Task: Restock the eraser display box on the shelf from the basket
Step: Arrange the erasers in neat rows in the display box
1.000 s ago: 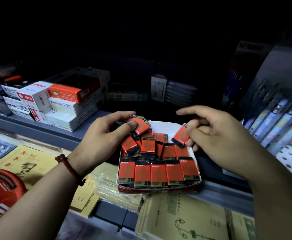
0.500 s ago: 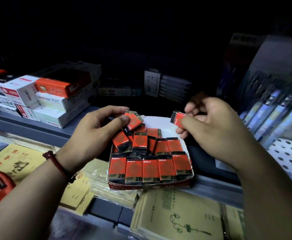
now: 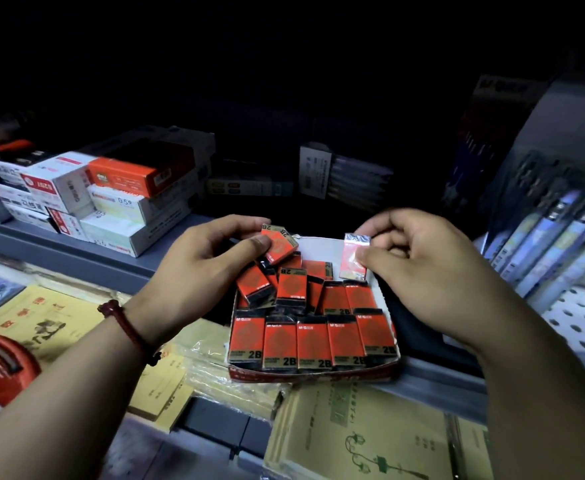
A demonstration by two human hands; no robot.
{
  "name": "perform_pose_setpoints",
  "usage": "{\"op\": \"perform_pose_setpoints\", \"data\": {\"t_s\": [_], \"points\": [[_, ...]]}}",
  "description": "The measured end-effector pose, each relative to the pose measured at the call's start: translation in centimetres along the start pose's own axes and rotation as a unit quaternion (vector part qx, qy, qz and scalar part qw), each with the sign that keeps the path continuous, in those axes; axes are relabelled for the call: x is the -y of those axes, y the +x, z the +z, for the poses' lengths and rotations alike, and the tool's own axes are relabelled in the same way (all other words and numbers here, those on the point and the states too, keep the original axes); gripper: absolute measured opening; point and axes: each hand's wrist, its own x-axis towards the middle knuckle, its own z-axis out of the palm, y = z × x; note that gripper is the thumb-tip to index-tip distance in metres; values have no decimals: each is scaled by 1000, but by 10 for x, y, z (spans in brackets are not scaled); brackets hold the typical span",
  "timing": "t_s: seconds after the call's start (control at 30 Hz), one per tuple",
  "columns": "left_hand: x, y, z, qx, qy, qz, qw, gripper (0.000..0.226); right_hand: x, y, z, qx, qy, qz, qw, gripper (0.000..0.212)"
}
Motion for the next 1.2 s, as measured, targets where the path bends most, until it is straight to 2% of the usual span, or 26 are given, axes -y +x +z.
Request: {"op": "perform_pose_setpoints", "data": {"t_s": [0.27,0.47,0.8,0.9,1.03,1.2], "points": [[0,0,0,1,5,5,1000,23,3,-3,-2,32,-106,13,994,8],[1,1,0,-2,8,11,1000,23,7,-6,-8,77,-140,27,987,20],[0,0,1,-1,-3,5,1000,23,2,-3,4,60,-165,15,984,29],[1,1,0,5,0,6,1000,22,-1,-1,5,55,-169,8,984,24],[2,1,0,6,-7,5,1000,21,-4,7,16,3,-144,-27,989,10],[2,2,1,6,-11,4,1000,20,-2,14,34,11,-153,-24,988,13]]}}
